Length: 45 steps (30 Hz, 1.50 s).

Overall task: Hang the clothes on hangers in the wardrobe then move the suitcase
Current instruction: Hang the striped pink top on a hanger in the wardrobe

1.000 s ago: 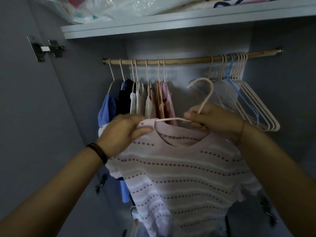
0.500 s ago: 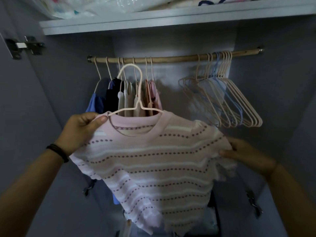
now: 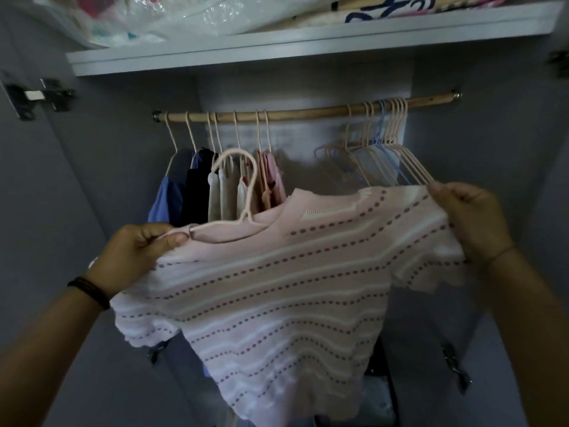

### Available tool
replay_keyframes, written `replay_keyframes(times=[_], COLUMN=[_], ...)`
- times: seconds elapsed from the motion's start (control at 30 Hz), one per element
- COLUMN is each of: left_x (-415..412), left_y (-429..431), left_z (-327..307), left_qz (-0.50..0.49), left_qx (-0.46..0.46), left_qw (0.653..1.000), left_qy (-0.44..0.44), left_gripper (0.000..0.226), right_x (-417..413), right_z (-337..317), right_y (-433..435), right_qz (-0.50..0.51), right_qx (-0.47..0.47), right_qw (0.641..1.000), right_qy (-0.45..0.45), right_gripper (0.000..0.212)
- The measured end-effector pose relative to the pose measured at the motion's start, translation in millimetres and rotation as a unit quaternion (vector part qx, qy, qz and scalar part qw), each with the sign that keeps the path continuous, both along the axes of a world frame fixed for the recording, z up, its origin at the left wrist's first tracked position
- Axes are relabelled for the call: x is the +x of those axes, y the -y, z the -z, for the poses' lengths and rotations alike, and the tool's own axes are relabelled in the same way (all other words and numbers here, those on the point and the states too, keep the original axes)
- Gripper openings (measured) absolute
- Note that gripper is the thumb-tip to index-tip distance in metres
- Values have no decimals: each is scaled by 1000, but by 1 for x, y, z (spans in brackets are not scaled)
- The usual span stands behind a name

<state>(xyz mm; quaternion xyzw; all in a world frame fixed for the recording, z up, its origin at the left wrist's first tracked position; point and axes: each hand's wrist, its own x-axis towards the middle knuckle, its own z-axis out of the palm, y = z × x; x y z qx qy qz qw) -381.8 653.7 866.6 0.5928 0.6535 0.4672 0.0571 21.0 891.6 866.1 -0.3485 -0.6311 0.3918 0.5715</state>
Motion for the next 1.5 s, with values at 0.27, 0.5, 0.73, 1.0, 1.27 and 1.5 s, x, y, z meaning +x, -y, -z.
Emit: replay_keyframes(times=[0.27,0.5,0.73,1.0,1.27,1.5], left_x=[4,30,46,70,121,194], left_y=[6,-9,-26,-46,-76,-92], left_z=[-15,-15,-3,27,81,111], left_qz=[-97,-56,17,90,186,263], left_qx=[105,97,55,39,-66,-127], left_qw=[989,994,998,995,977,938], left_qy=[33,7,9,-2,75,188], left_gripper=[34,16,24,22,26,33], right_x=[4,-38,-66,-17,63,75], right_z=[30,9,9,23,53,65], right_y=[9,27,41,69,111,132], right_qz=[-89,-161,-123,-122,-19,77], right_qx=[15,113,184,99,-97,-188], right_qw=[992,957,909,948,922,908], right_qy=[89,214,352,278,374,366], right_gripper=[56,38,50,61,79,48])
